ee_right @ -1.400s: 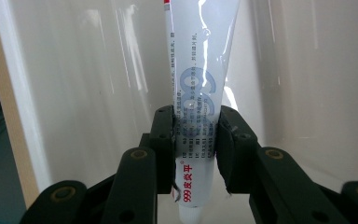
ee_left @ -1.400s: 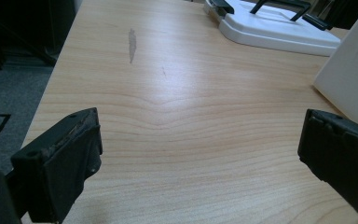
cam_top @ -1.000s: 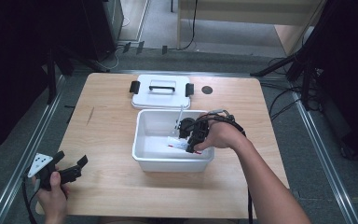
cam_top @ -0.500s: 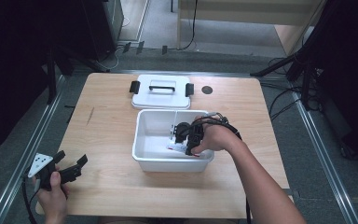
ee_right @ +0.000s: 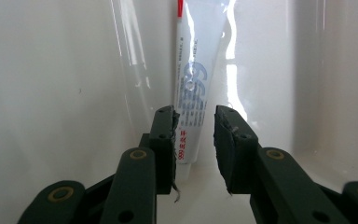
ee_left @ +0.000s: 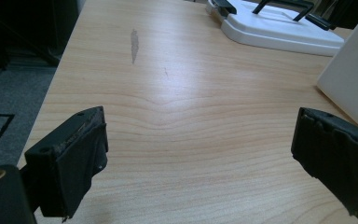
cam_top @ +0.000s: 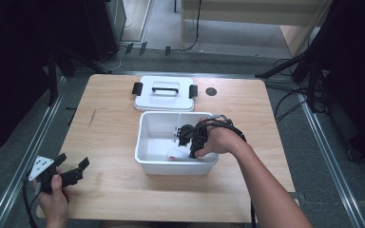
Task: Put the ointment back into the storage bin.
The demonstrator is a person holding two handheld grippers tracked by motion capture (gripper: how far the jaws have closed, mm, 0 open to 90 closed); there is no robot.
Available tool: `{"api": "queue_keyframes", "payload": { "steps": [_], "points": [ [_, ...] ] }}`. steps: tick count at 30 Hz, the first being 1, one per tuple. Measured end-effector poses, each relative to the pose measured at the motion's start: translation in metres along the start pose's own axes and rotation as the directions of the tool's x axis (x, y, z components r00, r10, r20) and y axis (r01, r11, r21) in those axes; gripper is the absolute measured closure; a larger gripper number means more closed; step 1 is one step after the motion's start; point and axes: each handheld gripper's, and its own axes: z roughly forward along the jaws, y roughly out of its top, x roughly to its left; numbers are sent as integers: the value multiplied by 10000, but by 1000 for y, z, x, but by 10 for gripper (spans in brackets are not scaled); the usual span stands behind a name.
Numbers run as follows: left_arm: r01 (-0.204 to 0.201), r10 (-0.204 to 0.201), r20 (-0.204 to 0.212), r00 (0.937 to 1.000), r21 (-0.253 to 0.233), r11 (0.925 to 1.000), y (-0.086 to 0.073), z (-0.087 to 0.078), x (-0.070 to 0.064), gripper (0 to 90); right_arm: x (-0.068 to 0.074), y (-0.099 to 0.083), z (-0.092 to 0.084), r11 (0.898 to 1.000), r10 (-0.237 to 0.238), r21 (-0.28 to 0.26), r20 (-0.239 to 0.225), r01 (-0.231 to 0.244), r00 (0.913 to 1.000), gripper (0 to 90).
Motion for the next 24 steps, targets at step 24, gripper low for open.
{"api": "queue_keyframes", "payload": {
  "steps": [24],
  "points": [
    [-14, 14, -50, 10000, -28, 10000, 0, 0, -1, 43, 1, -16, -59, 9942, 358, -1027, 312, -324, 9989, 688]
  ]
}}
